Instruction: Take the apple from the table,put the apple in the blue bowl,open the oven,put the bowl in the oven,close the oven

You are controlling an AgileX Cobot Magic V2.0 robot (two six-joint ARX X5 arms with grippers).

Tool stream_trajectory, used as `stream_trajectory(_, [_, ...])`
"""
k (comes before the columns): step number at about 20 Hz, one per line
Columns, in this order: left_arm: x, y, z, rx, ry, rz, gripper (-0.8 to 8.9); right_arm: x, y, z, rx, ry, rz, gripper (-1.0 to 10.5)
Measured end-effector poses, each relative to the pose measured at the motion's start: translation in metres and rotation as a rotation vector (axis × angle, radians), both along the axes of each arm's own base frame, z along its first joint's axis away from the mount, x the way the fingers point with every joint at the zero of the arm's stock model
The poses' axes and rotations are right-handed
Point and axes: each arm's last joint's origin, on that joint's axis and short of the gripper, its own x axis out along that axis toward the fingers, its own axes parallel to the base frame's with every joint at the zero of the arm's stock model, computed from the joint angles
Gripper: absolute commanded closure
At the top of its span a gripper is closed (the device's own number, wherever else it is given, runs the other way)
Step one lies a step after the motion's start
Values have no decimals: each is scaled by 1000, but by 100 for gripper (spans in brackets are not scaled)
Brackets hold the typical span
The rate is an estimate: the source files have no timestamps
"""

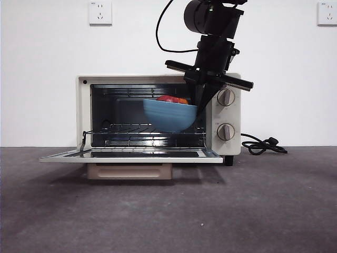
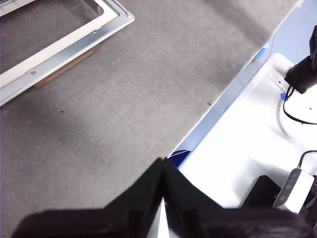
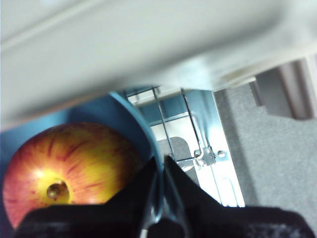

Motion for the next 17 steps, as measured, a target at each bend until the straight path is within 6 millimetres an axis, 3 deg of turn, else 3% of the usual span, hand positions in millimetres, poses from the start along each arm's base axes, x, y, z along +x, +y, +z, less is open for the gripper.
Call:
stream_trajectory(13, [-2,1,-1,7,11,0,819,-2,6,1,-3,-14,-40,957])
stream_trajectory(16, [-2,1,-1,12,20,0,819,-2,5,1,-5,-14,-42,913])
stream_trajectory(17, [-2,1,-1,13,21,0,819,-2,5,1,-5,-14,-42,840])
